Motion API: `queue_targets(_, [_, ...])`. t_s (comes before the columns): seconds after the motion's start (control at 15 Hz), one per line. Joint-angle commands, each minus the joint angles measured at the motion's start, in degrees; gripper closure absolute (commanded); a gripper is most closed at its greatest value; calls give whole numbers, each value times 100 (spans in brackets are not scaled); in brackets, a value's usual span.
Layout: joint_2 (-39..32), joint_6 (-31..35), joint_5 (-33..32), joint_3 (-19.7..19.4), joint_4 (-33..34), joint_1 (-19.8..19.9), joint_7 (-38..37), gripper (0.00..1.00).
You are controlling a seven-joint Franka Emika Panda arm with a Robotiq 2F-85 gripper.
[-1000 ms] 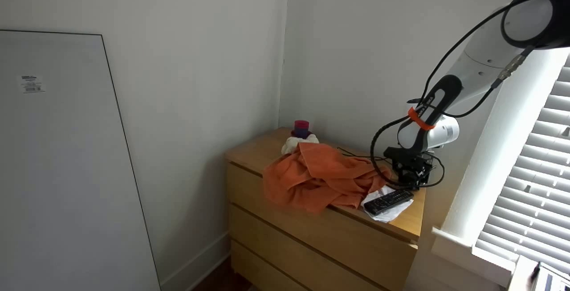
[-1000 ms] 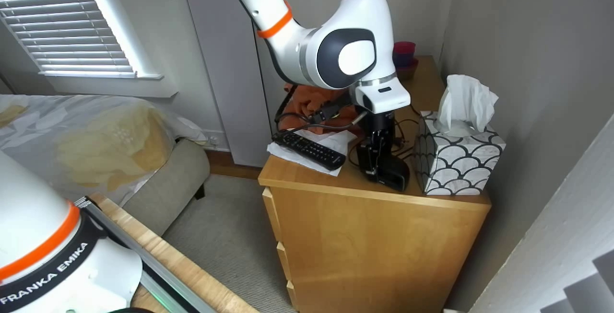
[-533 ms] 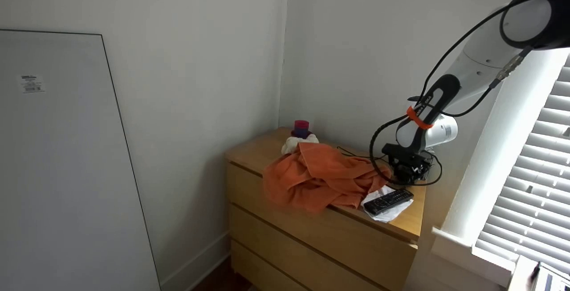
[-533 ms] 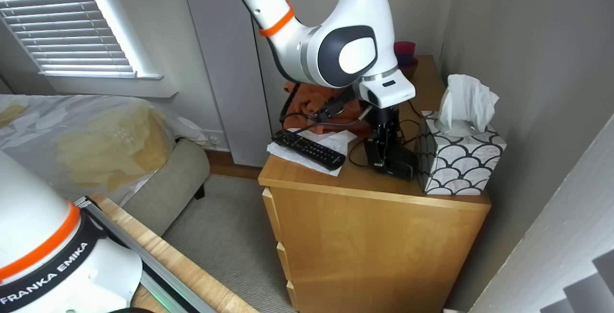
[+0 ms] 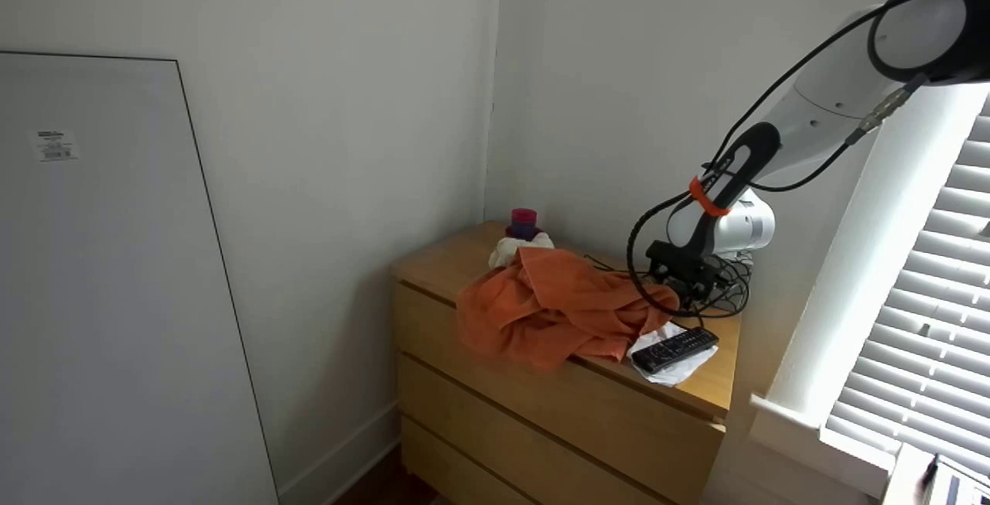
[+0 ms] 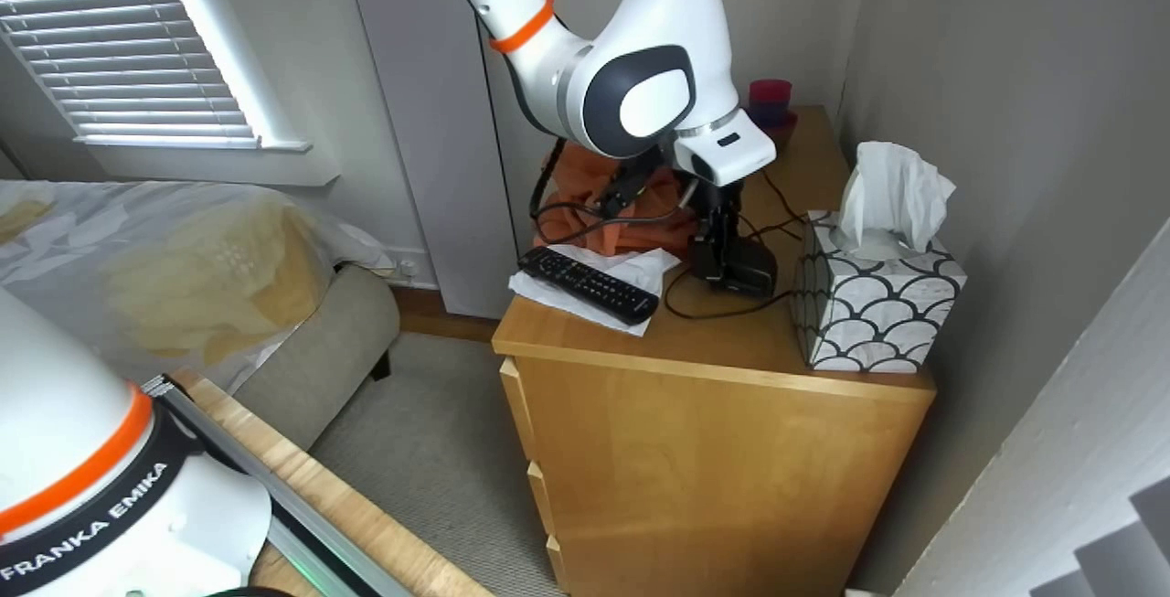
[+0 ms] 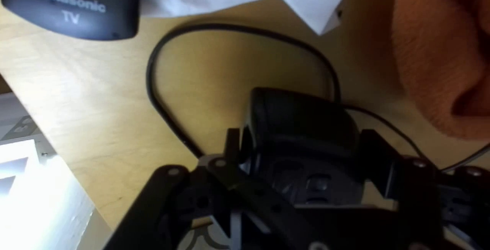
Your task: Move the black object to the left
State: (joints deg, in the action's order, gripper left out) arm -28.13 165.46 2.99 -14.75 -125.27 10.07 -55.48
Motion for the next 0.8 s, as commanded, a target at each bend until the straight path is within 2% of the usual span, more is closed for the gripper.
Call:
queue_targets(0.0, [359,-760,249,-215,-67,-155,286,47])
queue_targets(0.07, [16,-252,271,-183,74,-187,232,22])
queue_targets(0.2, [143,-603,223,-236,78,-181,216,22])
queue_targets(0.33, [209,-671,212,-254,75,-173,231,22])
queue_targets(0.4, [216,-673,211,-254,74,-175,232,47])
queue_targets(0.53, [4,-531,280,-108,443,-29,491,47])
queue_targets(0.73, [-110,-806,272,-56,1046,-8,817,47])
